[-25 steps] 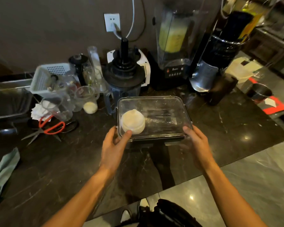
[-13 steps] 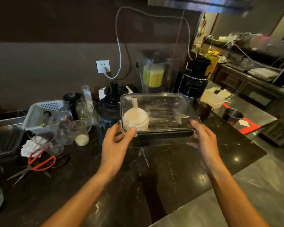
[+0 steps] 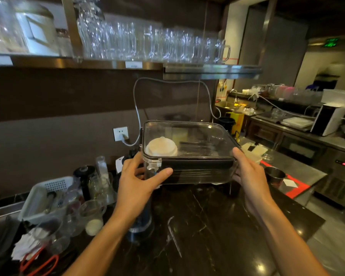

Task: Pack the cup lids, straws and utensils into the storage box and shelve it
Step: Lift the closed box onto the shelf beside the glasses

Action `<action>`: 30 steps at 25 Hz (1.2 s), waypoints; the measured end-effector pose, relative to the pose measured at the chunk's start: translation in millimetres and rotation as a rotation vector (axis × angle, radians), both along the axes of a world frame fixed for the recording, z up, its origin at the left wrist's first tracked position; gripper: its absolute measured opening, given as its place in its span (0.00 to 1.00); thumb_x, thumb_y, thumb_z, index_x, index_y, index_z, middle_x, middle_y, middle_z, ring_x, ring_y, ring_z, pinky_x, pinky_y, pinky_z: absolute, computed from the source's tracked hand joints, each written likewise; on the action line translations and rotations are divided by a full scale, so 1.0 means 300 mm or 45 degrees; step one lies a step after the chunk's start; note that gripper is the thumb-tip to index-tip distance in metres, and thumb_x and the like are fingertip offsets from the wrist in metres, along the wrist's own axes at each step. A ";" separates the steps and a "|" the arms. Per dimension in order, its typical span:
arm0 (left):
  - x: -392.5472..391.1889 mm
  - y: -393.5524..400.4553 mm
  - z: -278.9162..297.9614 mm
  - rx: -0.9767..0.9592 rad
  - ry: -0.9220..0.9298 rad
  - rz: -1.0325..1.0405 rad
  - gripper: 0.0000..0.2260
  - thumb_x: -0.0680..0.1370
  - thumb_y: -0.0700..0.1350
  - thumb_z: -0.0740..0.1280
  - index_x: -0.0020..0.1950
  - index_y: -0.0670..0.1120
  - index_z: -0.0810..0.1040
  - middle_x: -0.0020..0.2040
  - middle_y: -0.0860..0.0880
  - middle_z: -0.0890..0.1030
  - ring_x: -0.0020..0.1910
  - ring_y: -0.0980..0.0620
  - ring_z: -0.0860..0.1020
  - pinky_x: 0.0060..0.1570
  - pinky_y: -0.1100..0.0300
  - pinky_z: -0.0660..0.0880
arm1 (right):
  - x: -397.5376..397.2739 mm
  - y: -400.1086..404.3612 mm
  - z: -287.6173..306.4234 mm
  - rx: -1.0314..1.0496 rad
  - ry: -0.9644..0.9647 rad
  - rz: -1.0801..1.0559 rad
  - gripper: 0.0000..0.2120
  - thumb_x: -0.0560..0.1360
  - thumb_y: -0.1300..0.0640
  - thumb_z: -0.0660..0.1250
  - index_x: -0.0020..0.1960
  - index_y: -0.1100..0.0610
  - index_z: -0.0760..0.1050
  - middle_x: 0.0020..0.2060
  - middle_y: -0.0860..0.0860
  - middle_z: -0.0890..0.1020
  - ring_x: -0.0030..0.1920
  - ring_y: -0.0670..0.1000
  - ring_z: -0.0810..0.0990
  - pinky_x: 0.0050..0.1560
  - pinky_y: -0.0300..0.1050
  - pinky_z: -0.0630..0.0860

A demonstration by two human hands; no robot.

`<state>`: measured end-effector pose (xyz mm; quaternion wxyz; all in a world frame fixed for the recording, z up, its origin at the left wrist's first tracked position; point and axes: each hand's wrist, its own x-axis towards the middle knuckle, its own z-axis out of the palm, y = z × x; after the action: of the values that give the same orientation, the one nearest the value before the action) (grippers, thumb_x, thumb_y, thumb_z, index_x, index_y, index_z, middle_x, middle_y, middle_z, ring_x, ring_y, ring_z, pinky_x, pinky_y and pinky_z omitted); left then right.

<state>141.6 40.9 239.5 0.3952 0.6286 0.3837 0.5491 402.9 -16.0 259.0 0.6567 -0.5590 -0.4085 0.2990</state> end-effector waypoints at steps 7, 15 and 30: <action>0.017 0.058 0.157 0.154 0.012 0.005 0.23 0.68 0.58 0.80 0.62 0.64 0.81 0.61 0.56 0.81 0.58 0.58 0.81 0.61 0.53 0.79 | 0.010 0.020 0.160 0.076 -0.029 0.011 0.18 0.84 0.43 0.61 0.56 0.52 0.84 0.47 0.44 0.89 0.47 0.39 0.87 0.50 0.43 0.75; 0.106 0.140 0.253 0.279 0.051 -0.021 0.27 0.67 0.60 0.79 0.65 0.64 0.79 0.61 0.55 0.83 0.60 0.56 0.82 0.59 0.51 0.81 | 0.119 0.033 0.242 0.181 -0.194 0.103 0.21 0.74 0.40 0.66 0.60 0.50 0.82 0.50 0.40 0.88 0.52 0.37 0.84 0.46 0.31 0.76; 0.670 0.494 0.708 0.493 0.003 0.173 0.30 0.69 0.54 0.80 0.69 0.47 0.78 0.60 0.56 0.81 0.54 0.65 0.79 0.56 0.66 0.79 | 0.732 0.514 0.641 0.501 -0.431 0.184 0.20 0.77 0.53 0.74 0.68 0.51 0.78 0.61 0.45 0.85 0.61 0.40 0.82 0.62 0.41 0.76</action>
<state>342.6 189.2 451.9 0.2285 0.6661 0.3132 0.6372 622.4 138.3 451.2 0.6520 -0.4319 -0.6017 0.1622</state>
